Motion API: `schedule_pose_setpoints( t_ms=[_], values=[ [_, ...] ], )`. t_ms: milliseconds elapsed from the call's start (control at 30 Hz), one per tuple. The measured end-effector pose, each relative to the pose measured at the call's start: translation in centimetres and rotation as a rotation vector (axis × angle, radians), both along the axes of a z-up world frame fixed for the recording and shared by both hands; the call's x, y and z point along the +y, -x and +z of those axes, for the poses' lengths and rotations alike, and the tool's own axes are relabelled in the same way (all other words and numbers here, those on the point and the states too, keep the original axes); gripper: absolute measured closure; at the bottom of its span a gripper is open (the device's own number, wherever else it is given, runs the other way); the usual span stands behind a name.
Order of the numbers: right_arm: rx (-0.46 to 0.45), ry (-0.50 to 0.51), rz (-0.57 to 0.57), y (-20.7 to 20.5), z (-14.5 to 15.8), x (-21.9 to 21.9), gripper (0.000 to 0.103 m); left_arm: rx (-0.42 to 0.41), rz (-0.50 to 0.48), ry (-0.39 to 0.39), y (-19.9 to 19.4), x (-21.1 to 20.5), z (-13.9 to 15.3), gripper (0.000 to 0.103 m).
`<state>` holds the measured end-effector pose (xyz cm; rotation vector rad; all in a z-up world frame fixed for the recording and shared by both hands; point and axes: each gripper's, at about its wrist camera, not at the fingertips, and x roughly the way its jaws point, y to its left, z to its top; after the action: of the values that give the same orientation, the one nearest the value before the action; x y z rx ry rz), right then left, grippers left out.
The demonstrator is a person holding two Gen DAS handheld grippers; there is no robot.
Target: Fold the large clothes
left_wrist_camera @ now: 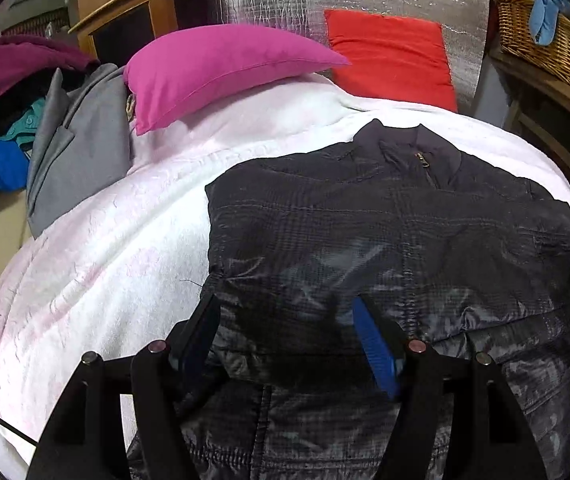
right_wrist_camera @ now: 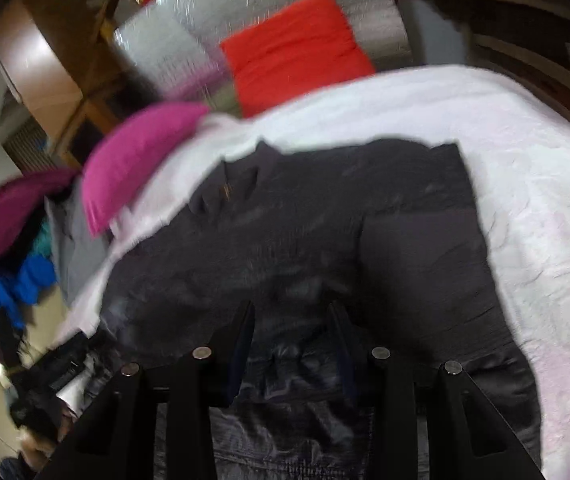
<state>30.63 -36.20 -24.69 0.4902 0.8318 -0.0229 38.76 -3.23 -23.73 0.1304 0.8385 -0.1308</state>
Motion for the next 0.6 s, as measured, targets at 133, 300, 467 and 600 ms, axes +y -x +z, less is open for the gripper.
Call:
schedule_pose_setpoints(
  t_ms=[133, 300, 467, 600],
  values=[
    [0.076, 0.030, 0.015, -1.5, -1.9, 1.2, 0.062, -0.015, 0.008, -0.007, 0.1, 0.1, 0.2, 0.033],
    [0.005, -0.016, 0.038, -1.0, -0.7, 1.4, 0.062, -0.030, 0.016, -0.008, 0.2, 0.3, 0.4, 0.033],
    [-0.032, -0.012, 0.097, -1.3, -0.1, 3.4, 0.062, -0.031, 0.014, -0.007, 0.2, 0.2, 0.4, 0.033],
    [0.064, 0.020, 0.121, -2.5, -2.1, 4.8, 0.062, -0.025, 0.008, -0.018, 0.3, 0.0, 0.2, 0.033]
  ],
)
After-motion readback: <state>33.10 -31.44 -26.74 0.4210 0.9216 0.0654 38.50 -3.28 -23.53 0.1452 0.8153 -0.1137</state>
